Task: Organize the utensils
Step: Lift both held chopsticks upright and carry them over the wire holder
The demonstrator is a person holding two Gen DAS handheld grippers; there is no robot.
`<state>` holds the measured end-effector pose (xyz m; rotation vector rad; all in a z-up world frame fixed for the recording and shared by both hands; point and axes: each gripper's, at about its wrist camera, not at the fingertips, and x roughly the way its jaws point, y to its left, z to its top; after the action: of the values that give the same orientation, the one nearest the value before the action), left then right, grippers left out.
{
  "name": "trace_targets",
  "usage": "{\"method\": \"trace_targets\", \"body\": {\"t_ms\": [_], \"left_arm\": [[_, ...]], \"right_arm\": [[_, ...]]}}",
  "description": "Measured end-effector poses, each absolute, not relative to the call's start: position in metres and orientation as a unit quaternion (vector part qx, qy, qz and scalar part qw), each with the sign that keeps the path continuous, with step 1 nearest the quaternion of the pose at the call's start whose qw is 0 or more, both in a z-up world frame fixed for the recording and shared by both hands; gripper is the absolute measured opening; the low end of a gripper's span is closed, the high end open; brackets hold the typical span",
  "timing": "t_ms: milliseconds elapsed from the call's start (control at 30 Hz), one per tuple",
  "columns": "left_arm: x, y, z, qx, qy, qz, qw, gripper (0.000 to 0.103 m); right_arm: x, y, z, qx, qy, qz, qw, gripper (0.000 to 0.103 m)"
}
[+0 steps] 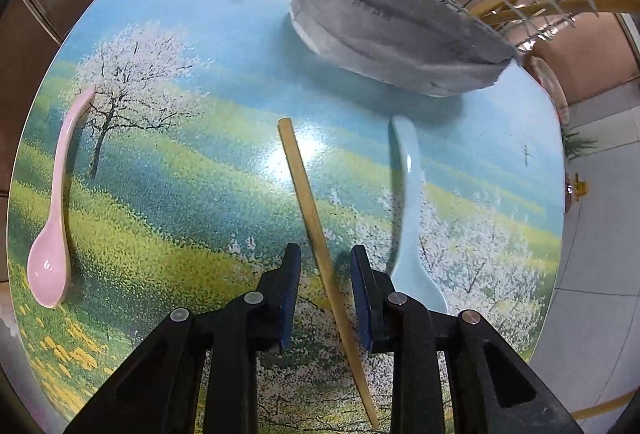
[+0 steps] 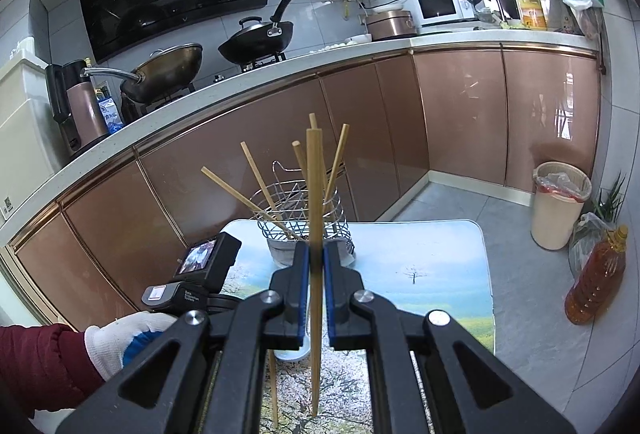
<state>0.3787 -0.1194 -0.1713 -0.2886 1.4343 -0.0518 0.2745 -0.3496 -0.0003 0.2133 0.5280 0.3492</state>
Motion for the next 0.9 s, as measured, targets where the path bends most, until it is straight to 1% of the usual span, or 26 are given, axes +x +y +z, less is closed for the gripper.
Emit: {"method": "trace_targets", "body": {"t_ms": [133,267,400,633,733,900], "left_arm": [[0.381,-0.118,-0.171,-0.127,0.652,-0.005,0.748,0.009],[0.379,-0.127,-0.168,-0.084,0.65,-0.014,0.755,0.006],[0.37,-0.129,-0.167,-0.047,0.645,-0.036,0.762,0.006],[0.343,-0.113,-0.161,-0.072,0.612,-0.075,0.784,0.006],[0.327,-0.103,-0.144,-0.069,0.587,-0.095,0.801,0.006],[0.298,-0.083,-0.108,-0.092,0.549,-0.119,0.822,0.006]], "right_arm": [[0.277,-0.353,-0.004,0.108,0.261,0.174,0.943,0.006],[0.276,-0.357,-0.005,0.111,0.261,0.173,0.943,0.006],[0.276,-0.357,-0.007,0.112,0.263,0.174,0.942,0.006],[0.274,-0.348,-0.006,0.103,0.268,0.175,0.942,0.006],[0.271,-0.341,-0.001,0.095,0.266,0.173,0.943,0.006],[0.264,-0.33,0.009,0.083,0.261,0.171,0.947,0.006]]}}
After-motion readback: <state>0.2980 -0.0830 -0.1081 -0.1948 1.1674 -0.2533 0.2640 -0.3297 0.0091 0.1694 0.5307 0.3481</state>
